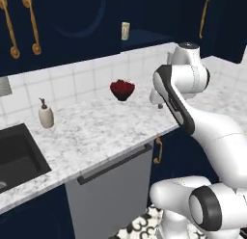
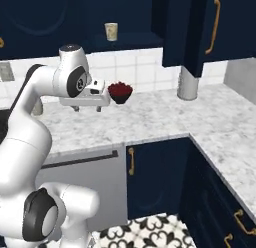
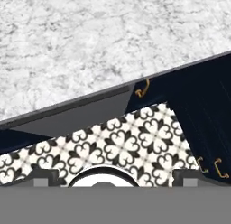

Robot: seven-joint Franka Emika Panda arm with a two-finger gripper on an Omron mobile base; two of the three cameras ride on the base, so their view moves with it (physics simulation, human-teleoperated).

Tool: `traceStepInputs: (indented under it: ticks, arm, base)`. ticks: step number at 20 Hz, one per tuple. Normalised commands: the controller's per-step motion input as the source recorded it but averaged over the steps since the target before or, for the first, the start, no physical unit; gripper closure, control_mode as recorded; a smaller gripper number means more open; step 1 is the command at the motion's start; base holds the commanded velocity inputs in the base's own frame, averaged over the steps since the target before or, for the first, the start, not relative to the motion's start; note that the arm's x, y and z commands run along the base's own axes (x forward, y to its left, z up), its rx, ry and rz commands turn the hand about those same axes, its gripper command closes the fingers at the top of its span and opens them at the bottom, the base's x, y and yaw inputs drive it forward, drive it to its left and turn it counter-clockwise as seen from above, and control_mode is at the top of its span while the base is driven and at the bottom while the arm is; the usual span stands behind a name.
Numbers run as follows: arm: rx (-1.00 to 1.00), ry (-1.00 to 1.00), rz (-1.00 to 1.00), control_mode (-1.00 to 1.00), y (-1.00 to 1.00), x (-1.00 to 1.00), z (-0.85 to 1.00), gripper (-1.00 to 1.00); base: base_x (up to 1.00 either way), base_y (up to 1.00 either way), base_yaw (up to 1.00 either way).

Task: Gather all objects into one cabinet and sort the glasses and bowls to opposite sides.

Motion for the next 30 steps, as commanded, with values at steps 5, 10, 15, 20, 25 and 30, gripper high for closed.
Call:
traceStepInputs:
  ticks: [5, 10, 15, 20, 25, 30]
  arm:
    - [0.0, 0.0, 0.0, 1.0, 0.0, 0.0, 0.0, -1.0]
    - [0.0, 0.0, 0.0, 1.0, 0.0, 0.0, 0.0, -1.0]
    - [0.0, 0.0, 0.0, 1.0, 0.0, 0.0, 0.0, -1.0]
    - [0.0, 0.0, 0.0, 1.0, 0.0, 0.0, 0.0, -1.0]
    - [0.0, 0.0, 0.0, 1.0, 0.0, 0.0, 0.0, -1.0]
    - [0.0, 0.0, 0.0, 1.0, 0.0, 0.0, 0.0, -1.0]
  base:
    - [0.17, -0.52, 0.41]
    - [0.65, -0.76, 0.29]
    - [0.14, -0.21, 0.07]
    - [0.83, 0.25, -0.05]
    - [1.0, 0.15, -0.02]
    - [0.58, 0.02, 0.0]
